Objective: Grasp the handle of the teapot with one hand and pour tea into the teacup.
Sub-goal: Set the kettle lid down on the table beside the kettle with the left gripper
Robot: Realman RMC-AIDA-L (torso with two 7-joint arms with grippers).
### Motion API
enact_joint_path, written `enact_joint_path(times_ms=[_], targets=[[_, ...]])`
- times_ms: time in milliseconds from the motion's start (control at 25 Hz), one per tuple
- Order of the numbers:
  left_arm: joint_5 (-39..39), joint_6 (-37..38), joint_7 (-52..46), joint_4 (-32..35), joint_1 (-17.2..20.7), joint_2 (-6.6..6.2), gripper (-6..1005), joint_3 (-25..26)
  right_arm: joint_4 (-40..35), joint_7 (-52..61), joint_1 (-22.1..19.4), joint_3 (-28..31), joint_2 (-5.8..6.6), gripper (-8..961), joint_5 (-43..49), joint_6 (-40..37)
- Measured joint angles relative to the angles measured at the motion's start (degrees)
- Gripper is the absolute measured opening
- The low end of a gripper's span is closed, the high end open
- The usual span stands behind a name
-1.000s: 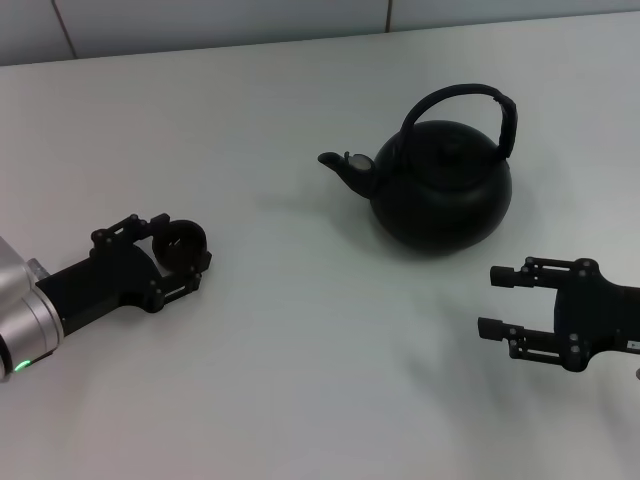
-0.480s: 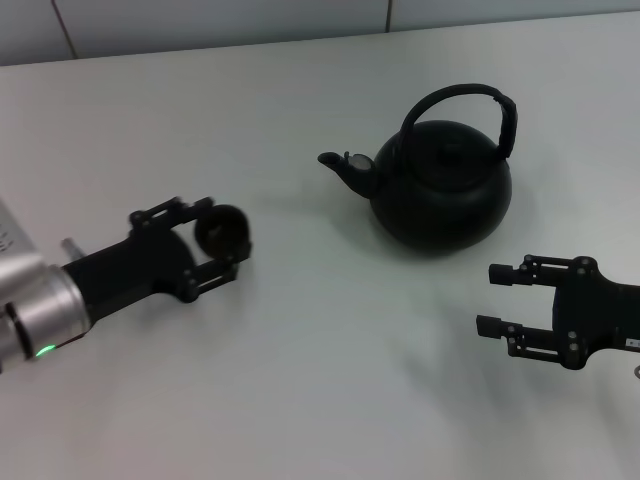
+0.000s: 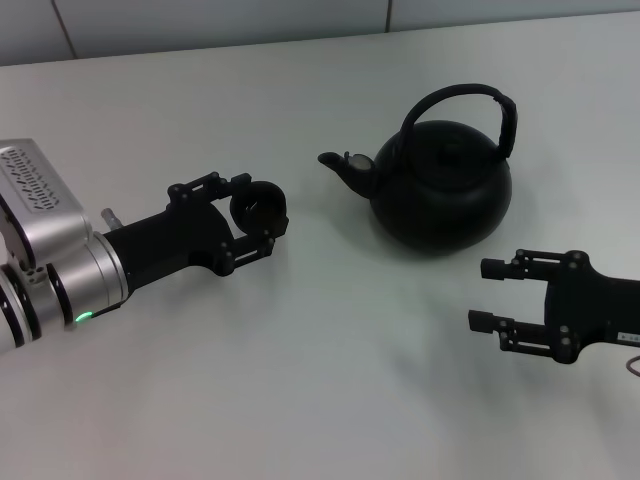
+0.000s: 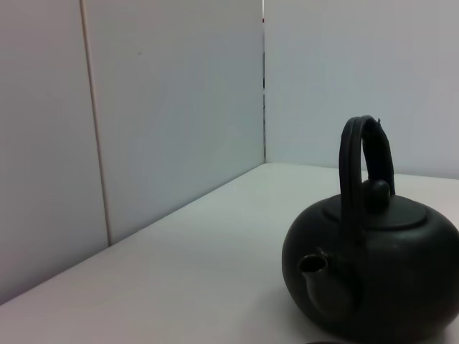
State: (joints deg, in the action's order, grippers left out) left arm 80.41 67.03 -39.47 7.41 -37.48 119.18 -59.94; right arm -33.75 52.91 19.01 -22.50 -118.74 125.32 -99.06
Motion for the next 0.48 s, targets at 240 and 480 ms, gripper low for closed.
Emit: enact_joint_path(times_ms=[240,480], targets=[[-0.1,-1.1,0.3,-0.8,0.1,0.00,694,-0.3,0.4,0.1,1.2,-0.4,-0.09,631,0.1,0.0],[-0.1,-3.2,3.9,-3.0,0.0,0.00,694,0.0,0.9,0.1,2.2,-0.5,-0.16,632,0.3,0.5]])
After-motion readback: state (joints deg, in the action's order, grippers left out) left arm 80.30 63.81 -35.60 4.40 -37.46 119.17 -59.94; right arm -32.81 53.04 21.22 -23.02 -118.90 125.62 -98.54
